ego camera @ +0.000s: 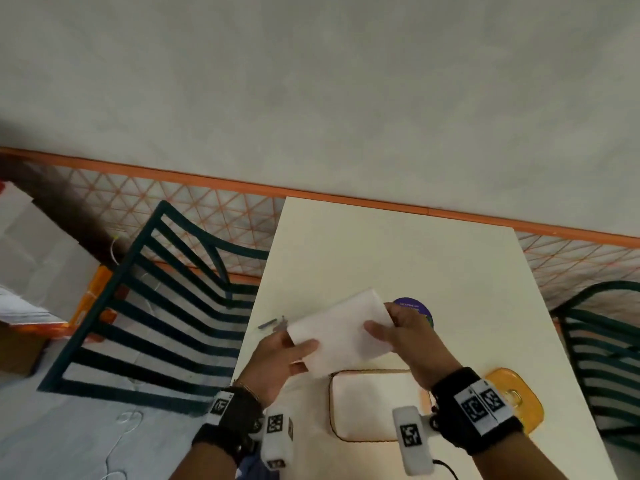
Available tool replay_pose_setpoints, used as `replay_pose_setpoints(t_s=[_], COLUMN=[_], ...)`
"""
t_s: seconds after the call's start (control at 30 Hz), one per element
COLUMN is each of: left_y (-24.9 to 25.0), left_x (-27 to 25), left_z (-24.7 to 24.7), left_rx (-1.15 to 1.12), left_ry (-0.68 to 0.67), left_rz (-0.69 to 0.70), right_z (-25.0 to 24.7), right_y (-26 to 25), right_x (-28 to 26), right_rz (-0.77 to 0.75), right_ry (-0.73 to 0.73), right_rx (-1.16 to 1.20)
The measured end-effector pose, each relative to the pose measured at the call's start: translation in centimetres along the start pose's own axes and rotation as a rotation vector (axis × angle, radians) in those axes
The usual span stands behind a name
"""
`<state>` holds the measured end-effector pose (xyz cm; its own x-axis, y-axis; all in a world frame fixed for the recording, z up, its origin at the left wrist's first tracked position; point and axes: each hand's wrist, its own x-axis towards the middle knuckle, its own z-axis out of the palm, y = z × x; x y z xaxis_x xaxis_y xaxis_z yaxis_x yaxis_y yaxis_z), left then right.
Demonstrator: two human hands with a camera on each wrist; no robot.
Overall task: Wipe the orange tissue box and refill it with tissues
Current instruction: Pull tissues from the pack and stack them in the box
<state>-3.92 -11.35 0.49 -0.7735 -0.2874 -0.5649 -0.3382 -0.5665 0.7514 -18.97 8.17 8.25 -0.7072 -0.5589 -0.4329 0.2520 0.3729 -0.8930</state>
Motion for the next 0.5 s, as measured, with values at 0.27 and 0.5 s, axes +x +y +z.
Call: replay_pose_setpoints(t_s=[0.27,0.5], left_y=[-3.5,-6.3], left_x=[-1.5,-2.5], left_z=[5.2,7.3], left_rx=[0.489,0.807], left_ry=[0.045,0.186], left_rz=[0.012,0.044], right_z=[-5.8,-5.5], right_y=[8.6,10.6], right_x=[-3.8,-3.9], right_rz=[0.240,0.244], right_ry=[0.056,0.103], right_rx=[-0.318,-0.737])
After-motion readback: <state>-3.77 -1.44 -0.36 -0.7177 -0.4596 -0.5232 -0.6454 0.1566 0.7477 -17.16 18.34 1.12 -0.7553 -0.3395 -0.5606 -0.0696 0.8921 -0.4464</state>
